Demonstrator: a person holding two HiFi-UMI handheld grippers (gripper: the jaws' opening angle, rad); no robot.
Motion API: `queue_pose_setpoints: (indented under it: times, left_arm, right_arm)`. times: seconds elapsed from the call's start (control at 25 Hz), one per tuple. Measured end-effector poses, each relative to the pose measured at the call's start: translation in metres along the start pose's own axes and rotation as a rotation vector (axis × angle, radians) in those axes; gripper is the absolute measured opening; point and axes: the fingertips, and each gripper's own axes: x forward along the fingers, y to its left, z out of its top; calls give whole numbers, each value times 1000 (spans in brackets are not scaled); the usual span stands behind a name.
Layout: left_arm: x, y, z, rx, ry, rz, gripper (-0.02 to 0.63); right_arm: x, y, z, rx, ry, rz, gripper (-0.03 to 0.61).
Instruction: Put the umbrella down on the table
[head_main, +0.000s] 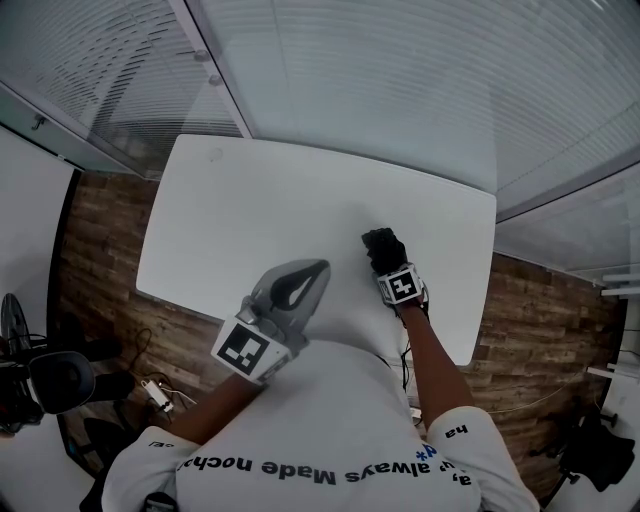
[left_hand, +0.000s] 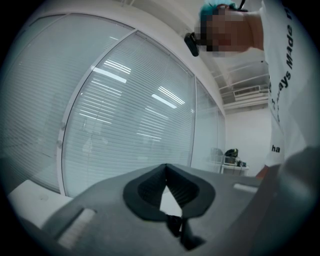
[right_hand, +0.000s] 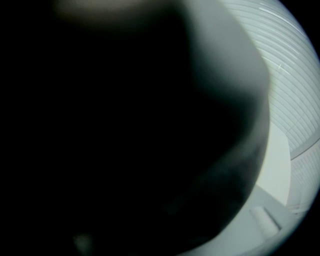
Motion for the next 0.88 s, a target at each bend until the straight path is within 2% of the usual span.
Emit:
queue_pose_setpoints:
  times: [0.88]
  left_arm:
    - [-5, 2, 1, -7, -5, 8, 3]
  right_arm:
    - [4, -2, -6, 27, 23, -8, 266]
